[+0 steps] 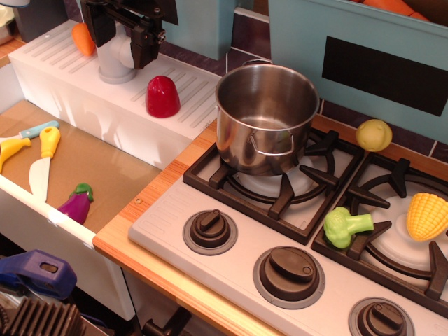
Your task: Put sweet potato in pot
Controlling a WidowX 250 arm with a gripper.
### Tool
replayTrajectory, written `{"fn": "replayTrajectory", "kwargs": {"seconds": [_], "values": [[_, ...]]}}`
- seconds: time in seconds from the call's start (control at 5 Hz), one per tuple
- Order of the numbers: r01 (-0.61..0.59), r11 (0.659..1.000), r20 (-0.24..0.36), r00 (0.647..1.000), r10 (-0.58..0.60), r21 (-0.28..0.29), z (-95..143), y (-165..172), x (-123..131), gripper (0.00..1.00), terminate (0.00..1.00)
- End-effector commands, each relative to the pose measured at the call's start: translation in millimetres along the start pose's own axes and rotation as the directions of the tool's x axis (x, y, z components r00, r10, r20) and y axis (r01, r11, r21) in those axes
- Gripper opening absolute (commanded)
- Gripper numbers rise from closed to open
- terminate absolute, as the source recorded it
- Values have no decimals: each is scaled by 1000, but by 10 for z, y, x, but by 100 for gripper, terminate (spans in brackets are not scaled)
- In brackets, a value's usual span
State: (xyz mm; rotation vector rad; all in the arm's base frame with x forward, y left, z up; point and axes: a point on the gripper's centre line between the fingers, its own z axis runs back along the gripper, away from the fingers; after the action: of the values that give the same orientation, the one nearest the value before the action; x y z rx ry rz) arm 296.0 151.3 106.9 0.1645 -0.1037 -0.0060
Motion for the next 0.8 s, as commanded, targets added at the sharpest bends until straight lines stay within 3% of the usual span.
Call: {"fn": "replayTrajectory", "kwargs": {"seconds": [0.0, 0.6], "values": [[0, 1000, 0, 1000, 0, 0, 0, 0, 0, 100, 0], [-11, 999, 108, 994, 16, -50, -437, 102, 298, 100, 0]]}}
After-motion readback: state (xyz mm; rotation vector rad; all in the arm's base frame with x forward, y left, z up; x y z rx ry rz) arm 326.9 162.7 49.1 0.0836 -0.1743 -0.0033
